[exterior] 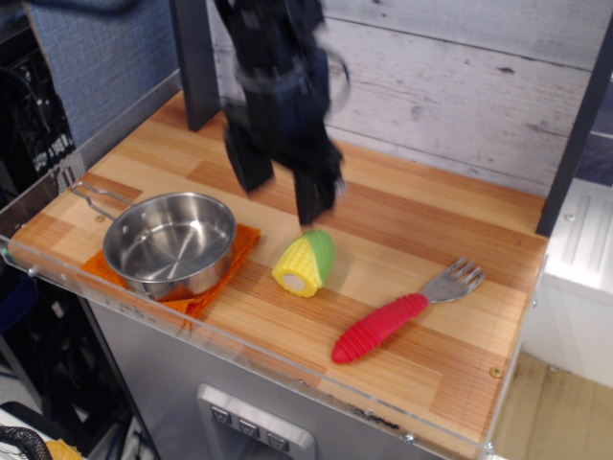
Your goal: Put corn in the middle between red fork and silver pan
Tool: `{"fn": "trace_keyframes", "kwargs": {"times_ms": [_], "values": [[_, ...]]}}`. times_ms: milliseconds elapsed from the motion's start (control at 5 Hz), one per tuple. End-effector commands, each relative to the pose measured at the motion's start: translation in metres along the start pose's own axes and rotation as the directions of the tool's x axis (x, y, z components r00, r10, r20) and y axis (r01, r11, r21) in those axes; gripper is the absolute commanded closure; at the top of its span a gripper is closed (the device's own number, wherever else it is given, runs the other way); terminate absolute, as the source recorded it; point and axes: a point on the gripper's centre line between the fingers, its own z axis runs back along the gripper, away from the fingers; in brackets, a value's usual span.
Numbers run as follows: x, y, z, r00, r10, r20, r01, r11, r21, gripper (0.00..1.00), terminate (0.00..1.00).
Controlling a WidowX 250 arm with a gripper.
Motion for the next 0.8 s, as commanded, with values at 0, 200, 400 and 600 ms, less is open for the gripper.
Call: {"fn": "trace_keyframes", "kwargs": {"times_ms": [0, 200, 400, 600], "values": [[0.0049, 0.0365, 0.0787, 0.99, 0.093, 0.102, -0.103, 0.99, 0.093, 0.0, 0.0], [0.0028, 0.0362, 0.077, 0.993, 0.089, 0.077, -0.093, 0.994, 0.055, 0.0, 0.0], [-0.0036, 0.0336, 0.0772, 0.992, 0.129, 0.01, -0.129, 0.991, 0.014, 0.0, 0.0], [-0.0036, 0.0336, 0.0772, 0.992, 0.129, 0.01, -0.129, 0.991, 0.014, 0.0, 1.0]]}}
